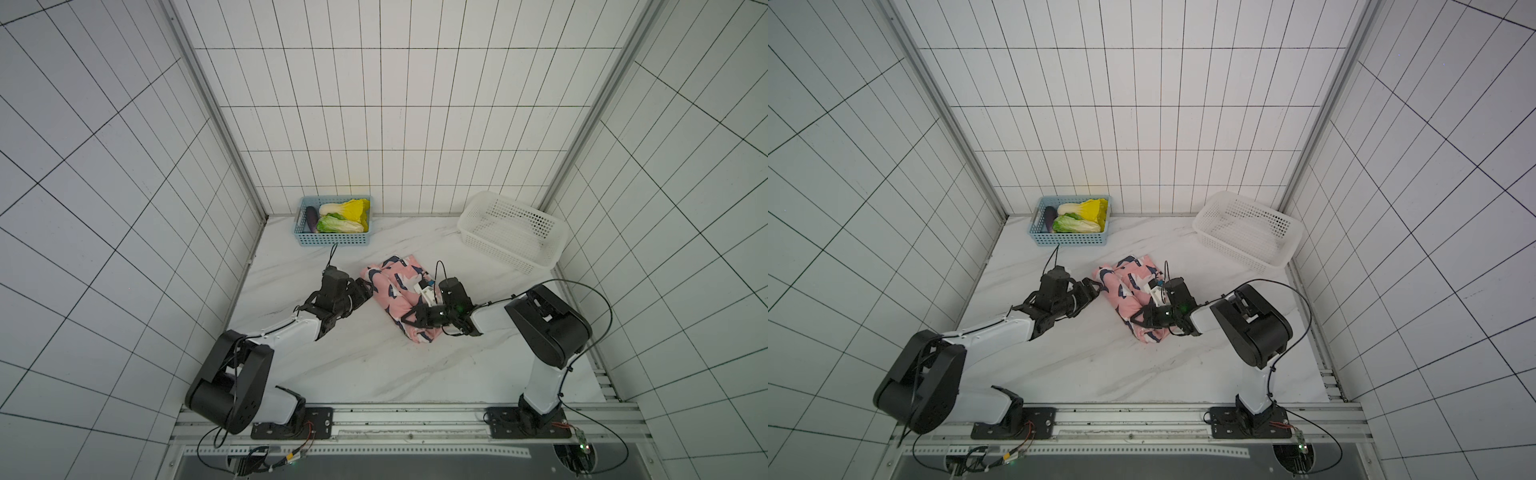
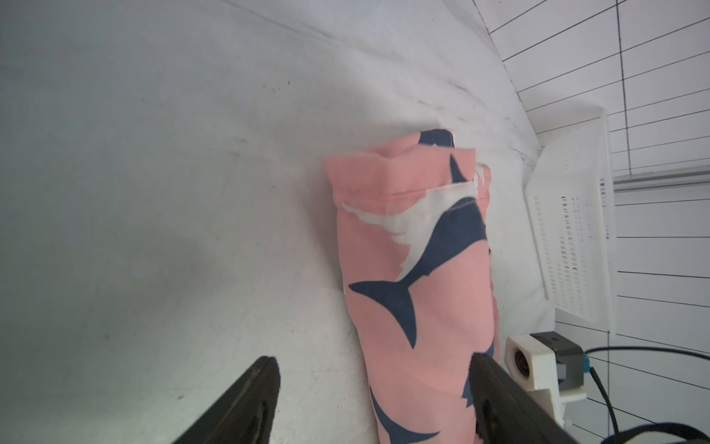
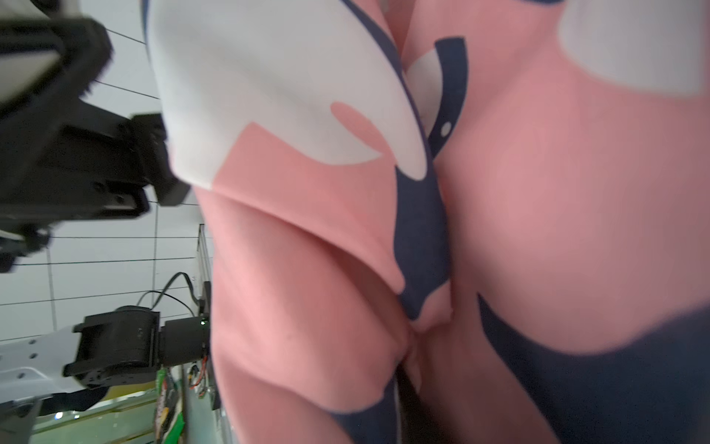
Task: Roll up the shorts
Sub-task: Roll the shorts at the center of the board.
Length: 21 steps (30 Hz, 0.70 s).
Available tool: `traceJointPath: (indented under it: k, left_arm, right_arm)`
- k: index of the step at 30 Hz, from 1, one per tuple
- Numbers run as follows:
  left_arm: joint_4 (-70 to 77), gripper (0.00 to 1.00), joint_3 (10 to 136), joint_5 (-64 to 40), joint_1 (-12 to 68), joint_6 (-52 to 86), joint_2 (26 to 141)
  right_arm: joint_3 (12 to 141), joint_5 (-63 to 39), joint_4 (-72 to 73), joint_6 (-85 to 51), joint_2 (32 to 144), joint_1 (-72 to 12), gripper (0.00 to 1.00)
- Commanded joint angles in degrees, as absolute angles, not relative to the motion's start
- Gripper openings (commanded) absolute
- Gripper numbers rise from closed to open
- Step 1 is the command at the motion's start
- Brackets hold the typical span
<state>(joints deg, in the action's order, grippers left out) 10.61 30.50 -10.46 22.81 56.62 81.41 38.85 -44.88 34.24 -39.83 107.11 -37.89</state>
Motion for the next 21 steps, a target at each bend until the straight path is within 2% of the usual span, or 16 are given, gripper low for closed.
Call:
traceJointPath:
  k: [1, 9, 13, 16, 18, 21]
  left_arm:
    - [29.6, 0.82, 28.2, -14.6, 23.3, 57.9, 85.3]
    - [48.8, 0.83, 31.3, -18.0, 23.4, 59.8, 100.5]
    - [46.4, 0.83, 36.1, -18.1, 23.7, 59.0, 105.7]
    - [44.8, 0.77, 38.5, -18.5, 23.6, 58.7, 108.7]
    - [43.8, 0.65, 40.6, -20.1, 23.3, 59.7, 111.2]
    - [44.3, 0.34, 42.1, -21.2, 22.9, 61.4, 113.9]
  right_arm:
    - [37.3, -48.5, 37.6, -44.2, 109.2, -36.8, 0.31]
    - [37.7, -49.4, 36.4, -43.8, 110.6, -36.0, 0.32]
    - [37.6, -50.0, 36.3, -43.8, 110.8, -35.6, 0.32]
    - [37.8, -51.0, 36.5, -43.9, 111.2, -35.3, 0.32]
    - [38.0, -51.4, 36.3, -43.9, 111.4, -34.9, 0.33]
    - [37.9, -51.8, 36.4, -43.9, 112.0, -34.4, 0.35]
